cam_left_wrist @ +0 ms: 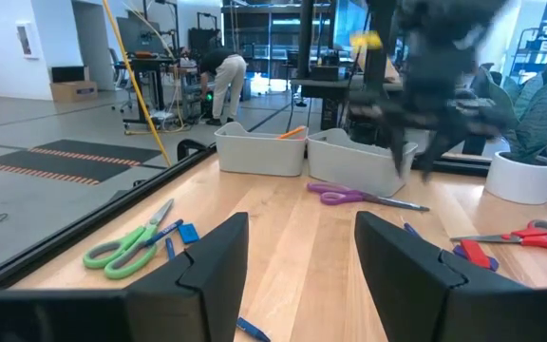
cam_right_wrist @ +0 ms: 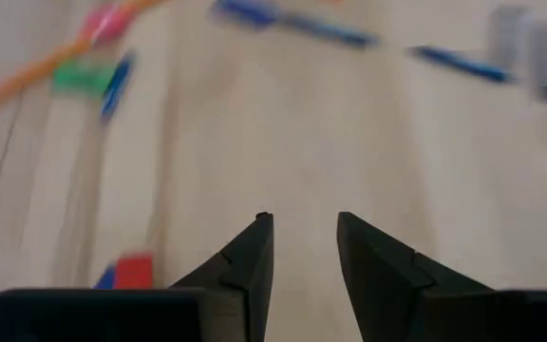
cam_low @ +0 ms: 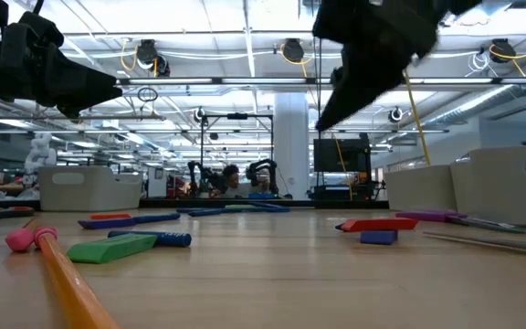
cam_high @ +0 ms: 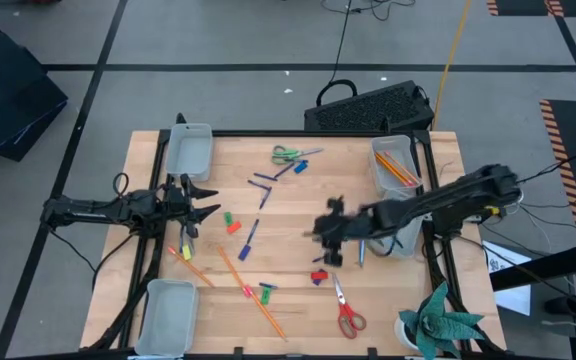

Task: Sort crayons/erasers/pens/pencils in bins
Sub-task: Put the blue crayon into the middle right gray bin

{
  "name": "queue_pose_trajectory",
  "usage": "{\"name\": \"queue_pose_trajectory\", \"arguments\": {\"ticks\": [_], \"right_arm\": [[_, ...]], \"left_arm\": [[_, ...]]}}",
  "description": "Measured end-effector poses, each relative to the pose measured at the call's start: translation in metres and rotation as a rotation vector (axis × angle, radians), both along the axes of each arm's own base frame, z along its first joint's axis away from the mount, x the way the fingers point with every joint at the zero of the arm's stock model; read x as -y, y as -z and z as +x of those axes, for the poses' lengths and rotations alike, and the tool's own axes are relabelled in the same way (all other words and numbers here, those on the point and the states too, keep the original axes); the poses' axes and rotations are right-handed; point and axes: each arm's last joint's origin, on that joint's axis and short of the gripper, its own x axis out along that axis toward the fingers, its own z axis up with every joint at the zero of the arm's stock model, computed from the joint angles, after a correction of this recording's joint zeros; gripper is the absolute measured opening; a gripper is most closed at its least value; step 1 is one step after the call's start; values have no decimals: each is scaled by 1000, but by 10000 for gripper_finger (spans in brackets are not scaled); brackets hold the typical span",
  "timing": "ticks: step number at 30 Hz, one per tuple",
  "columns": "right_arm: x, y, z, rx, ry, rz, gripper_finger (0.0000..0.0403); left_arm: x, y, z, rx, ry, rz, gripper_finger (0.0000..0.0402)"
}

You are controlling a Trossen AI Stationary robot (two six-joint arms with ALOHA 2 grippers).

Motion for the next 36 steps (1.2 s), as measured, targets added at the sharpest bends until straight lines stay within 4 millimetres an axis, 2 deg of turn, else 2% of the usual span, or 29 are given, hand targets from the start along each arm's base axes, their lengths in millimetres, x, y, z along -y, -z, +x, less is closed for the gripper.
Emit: {"name": "queue_pose_trajectory", "arguments": {"ticks": [4, 6, 9, 18, 24, 31, 36], "right_arm": [[-13, 34, 8, -114, -117, -45, 110], [-16, 44, 9, -153, -156, -20, 110], [-19, 53, 10, -192, -193, 38, 110], [-15, 73, -1, -295, -193, 16, 99], [-12, 80, -9, -317, -192, 8, 81], [-9, 87, -14, -345, -183, 2, 25], [-8, 81, -13, -311, -184, 10, 10]], "left_arm": [[0, 0, 0, 0, 0, 0, 198], [0, 0, 0, 0, 0, 0, 198], [0, 0, 0, 0, 0, 0, 198], [0, 0, 0, 0, 0, 0, 198], [0, 0, 0, 0, 0, 0, 198], [0, 0, 0, -1, 0, 0, 198], [0, 0, 0, 0, 0, 0, 198]]}}
